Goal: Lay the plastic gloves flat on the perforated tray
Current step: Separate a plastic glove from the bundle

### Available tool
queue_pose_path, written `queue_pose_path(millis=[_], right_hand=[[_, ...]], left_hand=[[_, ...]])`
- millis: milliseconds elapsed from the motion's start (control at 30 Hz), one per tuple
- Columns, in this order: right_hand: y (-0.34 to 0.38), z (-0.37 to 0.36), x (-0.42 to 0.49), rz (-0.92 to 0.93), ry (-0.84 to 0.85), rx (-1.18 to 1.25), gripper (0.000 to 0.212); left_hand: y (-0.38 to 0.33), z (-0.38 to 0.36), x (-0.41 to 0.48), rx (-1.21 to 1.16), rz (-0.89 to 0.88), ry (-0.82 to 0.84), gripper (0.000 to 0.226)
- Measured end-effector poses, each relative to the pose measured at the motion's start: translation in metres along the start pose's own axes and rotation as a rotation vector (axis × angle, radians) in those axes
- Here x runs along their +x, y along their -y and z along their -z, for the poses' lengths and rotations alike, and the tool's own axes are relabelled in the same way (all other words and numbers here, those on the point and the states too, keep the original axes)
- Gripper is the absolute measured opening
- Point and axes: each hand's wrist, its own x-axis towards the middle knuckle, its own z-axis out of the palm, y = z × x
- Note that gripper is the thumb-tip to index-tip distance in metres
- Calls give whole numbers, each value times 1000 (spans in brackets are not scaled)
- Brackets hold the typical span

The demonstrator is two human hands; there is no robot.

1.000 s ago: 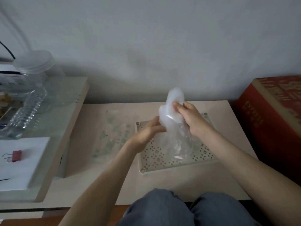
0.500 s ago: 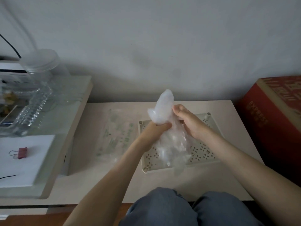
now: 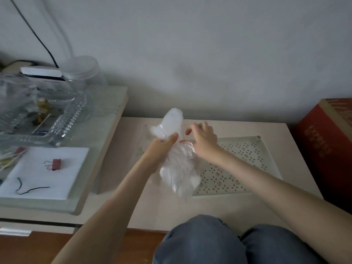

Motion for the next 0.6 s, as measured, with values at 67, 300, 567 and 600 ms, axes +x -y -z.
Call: queue_pose_path(millis=[67,300,567,600], right_hand=[[18,-8,3,61,64,34,27],[34,-9,3,-154,357,701,45],[-21,13,-10,-345,265,842,41],[-30,12,-12,-388,230,840,40]], left_hand=[[0,14,-4,-33,7,-7,44],[3,40,-21,-83,30,144,41],[4,-4,-11,-27,29,167,30],[5,-8,-9,-7,31,172,28]])
